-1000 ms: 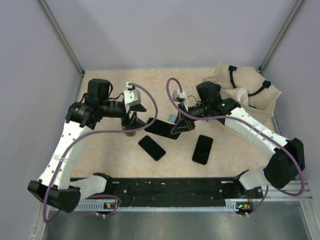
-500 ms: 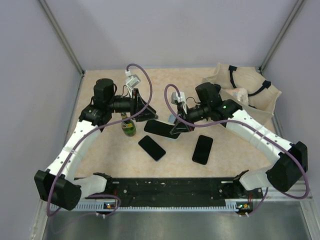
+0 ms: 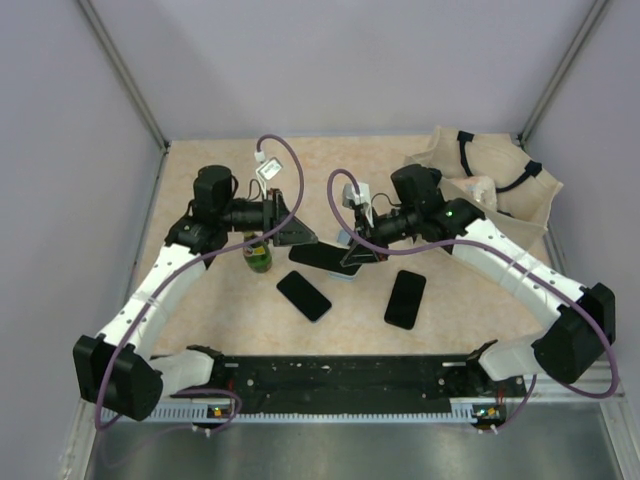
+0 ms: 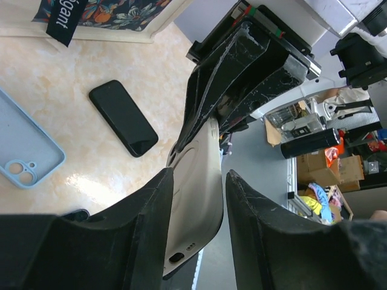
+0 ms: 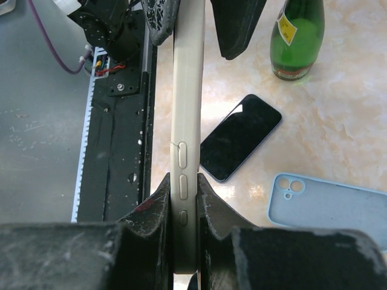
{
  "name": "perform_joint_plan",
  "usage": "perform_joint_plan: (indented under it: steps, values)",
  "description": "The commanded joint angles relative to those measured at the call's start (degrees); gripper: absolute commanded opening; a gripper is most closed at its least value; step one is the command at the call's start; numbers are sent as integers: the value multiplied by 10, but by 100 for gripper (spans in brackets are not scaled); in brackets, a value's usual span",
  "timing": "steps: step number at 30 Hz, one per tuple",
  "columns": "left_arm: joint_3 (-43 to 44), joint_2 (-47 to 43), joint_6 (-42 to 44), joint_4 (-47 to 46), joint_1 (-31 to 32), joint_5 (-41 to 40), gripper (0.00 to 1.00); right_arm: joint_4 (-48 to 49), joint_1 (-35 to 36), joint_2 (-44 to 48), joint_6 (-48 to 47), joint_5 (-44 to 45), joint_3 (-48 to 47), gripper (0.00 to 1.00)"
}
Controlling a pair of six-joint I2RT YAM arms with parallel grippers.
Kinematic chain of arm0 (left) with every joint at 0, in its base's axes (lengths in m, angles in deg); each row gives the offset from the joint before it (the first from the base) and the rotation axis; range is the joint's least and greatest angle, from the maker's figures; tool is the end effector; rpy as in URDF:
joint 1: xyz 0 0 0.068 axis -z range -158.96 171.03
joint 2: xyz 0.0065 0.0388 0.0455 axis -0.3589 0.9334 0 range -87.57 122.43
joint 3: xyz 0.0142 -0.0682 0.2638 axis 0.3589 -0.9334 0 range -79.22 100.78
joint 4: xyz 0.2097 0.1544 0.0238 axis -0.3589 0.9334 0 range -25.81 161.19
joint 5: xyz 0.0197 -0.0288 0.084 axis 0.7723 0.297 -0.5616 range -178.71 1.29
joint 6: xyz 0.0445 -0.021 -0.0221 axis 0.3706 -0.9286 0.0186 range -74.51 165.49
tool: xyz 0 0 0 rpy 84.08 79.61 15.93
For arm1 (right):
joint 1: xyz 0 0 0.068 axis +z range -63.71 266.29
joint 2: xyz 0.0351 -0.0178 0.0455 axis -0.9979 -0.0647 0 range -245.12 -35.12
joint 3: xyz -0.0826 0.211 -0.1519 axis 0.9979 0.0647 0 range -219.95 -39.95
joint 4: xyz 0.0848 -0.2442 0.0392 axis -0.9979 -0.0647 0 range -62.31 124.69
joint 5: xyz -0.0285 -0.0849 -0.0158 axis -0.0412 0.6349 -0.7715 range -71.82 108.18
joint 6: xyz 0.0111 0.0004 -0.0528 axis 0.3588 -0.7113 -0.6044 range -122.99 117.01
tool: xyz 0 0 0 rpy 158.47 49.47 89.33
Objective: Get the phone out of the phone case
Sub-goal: Remove the phone case from the phone.
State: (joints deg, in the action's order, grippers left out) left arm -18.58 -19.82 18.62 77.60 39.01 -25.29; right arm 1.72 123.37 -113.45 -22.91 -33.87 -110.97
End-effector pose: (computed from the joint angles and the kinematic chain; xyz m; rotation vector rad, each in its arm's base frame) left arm 0.2325 -0.1089 0.3555 0.6542 1.9278 -1.5638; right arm 0.2148 0.1975 0.3384 -1.4527 1.6567 1.1861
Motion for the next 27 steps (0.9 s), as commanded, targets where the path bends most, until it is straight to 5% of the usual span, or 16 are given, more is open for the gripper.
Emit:
perform_joint_plan:
  steps: [1,17,27]
  values:
    - [-9,-25,-20,-36,0,7,43,25,7,21,-9,-17,-35,0]
    - [-57,-18,-132,-152,0,24,1,13,29,19,-35,28,-39,0]
    - [-125,4,-265,-274,-1,13,0,-10,53,21,-64,66,-67,0]
